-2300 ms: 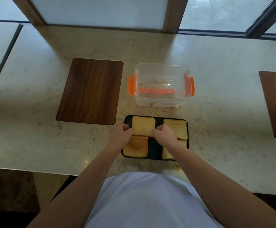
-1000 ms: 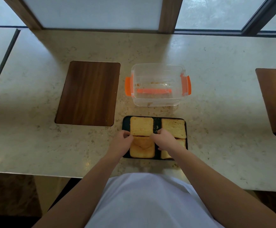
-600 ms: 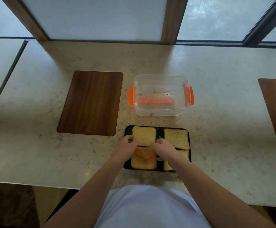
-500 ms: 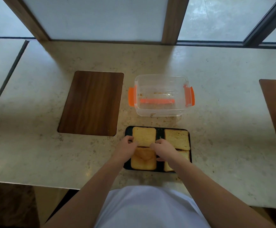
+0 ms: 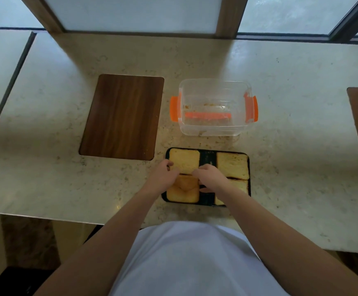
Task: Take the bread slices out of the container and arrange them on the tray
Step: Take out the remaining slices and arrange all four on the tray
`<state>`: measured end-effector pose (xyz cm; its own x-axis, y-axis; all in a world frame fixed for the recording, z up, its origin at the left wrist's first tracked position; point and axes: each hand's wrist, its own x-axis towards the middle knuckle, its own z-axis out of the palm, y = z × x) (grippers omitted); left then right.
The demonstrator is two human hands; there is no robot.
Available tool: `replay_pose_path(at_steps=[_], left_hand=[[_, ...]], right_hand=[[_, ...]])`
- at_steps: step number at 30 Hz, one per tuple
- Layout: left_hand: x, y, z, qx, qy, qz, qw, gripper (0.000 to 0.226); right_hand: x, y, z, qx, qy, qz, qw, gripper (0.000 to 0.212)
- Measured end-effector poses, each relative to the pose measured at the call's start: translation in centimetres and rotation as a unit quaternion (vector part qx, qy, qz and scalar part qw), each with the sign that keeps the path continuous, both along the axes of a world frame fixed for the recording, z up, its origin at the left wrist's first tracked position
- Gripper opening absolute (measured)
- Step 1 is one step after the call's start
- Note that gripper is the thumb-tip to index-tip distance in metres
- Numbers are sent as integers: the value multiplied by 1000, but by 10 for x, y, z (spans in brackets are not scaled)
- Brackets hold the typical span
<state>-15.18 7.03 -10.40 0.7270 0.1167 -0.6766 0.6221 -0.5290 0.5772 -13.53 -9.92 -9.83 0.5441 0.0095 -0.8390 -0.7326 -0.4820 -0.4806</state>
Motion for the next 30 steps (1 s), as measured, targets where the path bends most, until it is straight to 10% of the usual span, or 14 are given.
replay_pose_path(at_steps=[8,30], left_hand=[[0,-25,19,52,-132,-49,989,42],[24,-127,8,-86,40,-51,994,59]], right_hand=[[-9,-76,7,-73,-126,-67,987,50],[-4,-101,4,-158,-96,-66,981,72]])
